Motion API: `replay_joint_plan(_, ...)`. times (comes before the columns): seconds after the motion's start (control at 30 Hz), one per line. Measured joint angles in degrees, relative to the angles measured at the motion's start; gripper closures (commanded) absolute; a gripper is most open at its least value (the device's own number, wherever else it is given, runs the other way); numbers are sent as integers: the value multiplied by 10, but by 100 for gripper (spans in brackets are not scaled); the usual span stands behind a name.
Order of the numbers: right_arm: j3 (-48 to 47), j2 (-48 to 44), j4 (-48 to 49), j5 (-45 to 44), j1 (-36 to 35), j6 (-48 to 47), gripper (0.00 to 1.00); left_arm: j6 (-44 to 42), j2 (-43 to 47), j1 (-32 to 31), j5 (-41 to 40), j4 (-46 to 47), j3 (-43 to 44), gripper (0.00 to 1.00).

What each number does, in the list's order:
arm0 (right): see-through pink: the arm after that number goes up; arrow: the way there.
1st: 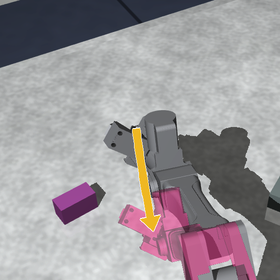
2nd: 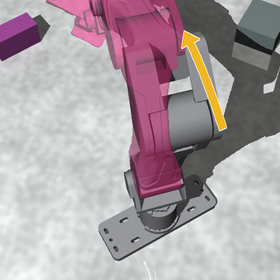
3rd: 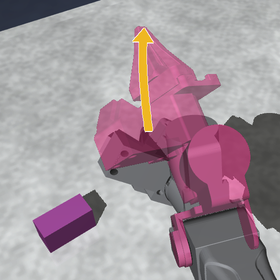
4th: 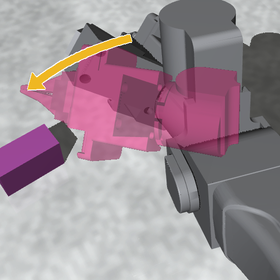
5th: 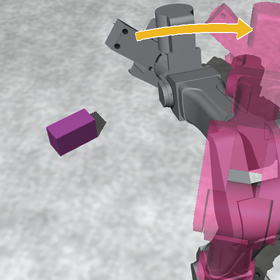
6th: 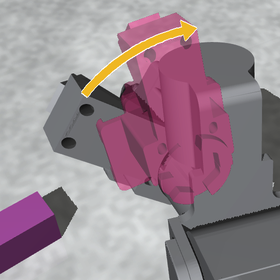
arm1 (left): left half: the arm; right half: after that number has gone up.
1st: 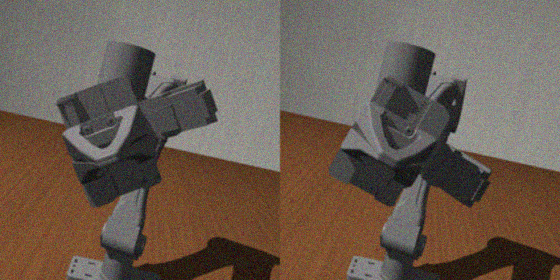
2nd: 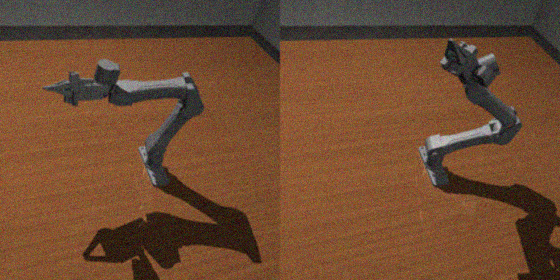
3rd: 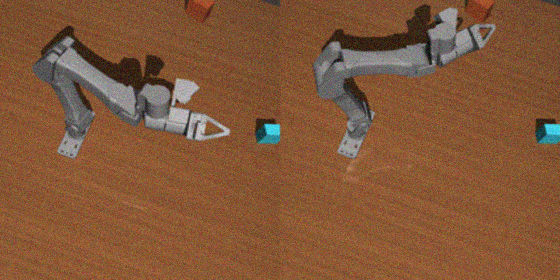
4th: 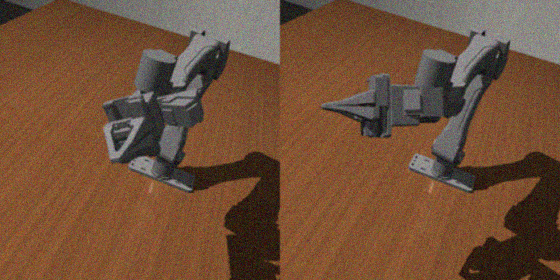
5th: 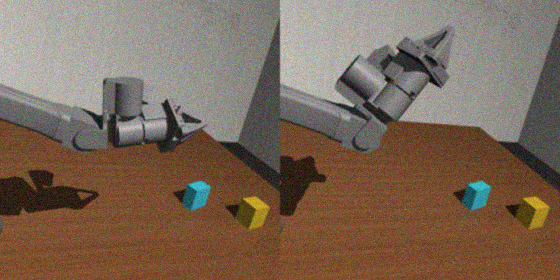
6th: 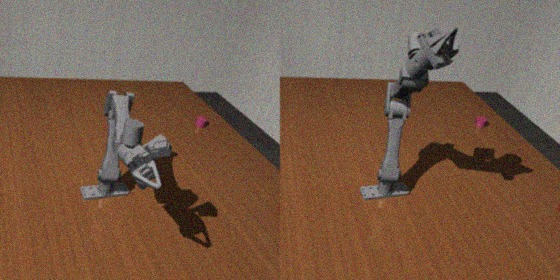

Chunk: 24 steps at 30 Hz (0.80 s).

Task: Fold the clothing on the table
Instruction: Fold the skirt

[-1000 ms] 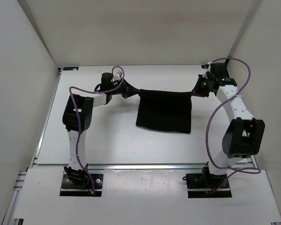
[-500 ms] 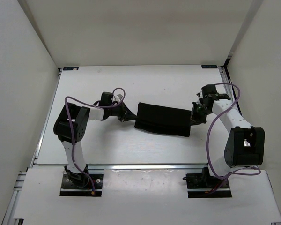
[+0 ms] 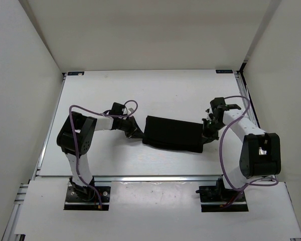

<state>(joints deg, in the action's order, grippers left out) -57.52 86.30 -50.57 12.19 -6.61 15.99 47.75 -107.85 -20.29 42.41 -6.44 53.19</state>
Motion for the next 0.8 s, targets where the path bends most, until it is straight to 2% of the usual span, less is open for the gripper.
replay_joint_plan(0.03, 5, 4, -2, -1, -5, 0, 100, -7, 1, -1, -3, -10, 0, 89)
replay_joint_plan(0.07, 11, 7, -3, -1, -9, -1, 98, -13, 3, -2, -5, -18, -2, 82)
replay_joint_plan(0.13, 25, 14, -8, -3, -10, -2, 81, -25, 12, -5, -9, -38, -3, 67)
replay_joint_plan(0.2, 34, 20, -23, -14, -11, -3, 69, -38, 28, -8, -17, -58, -4, 62)
replay_joint_plan(0.23, 37, 21, -31, -19, -13, -3, 66, -43, 37, -8, -21, -67, -4, 60)
replay_joint_plan(0.27, 37, 21, -42, -27, -15, -2, 64, -49, 48, -8, -24, -75, -4, 54)
replay_joint_plan(0.3, 37, 19, -52, -34, -18, -2, 58, -54, 59, -8, -26, -84, -3, 53)
replay_joint_plan(0.37, 28, 10, -81, -47, -26, 3, 58, -67, 88, -8, -33, -110, -1, 57)
replay_joint_plan(0.43, 3, -7, -111, -57, -34, 8, 59, -77, 122, -8, -50, -138, 7, 64)
replay_joint_plan(0.47, -15, -17, -124, -61, -37, 12, 66, -81, 139, -9, -58, -151, 16, 76)
replay_joint_plan(0.5, -39, -25, -135, -64, -39, 15, 71, -83, 151, -9, -64, -159, 29, 82)
replay_joint_plan(0.57, -87, -36, -140, -69, -39, 21, 89, -90, 161, -12, -74, -167, 73, 100)
replay_joint_plan(0.6, -106, -35, -137, -70, -37, 21, 95, -91, 158, -15, -76, -163, 96, 100)
replay_joint_plan(0.7, -136, -7, -116, -75, -28, 29, 100, -80, 129, -32, -68, -120, 142, 100)
replay_joint_plan(0.8, -138, 54, -86, -78, -25, 31, 100, -56, 76, -51, -56, -75, 152, 100)
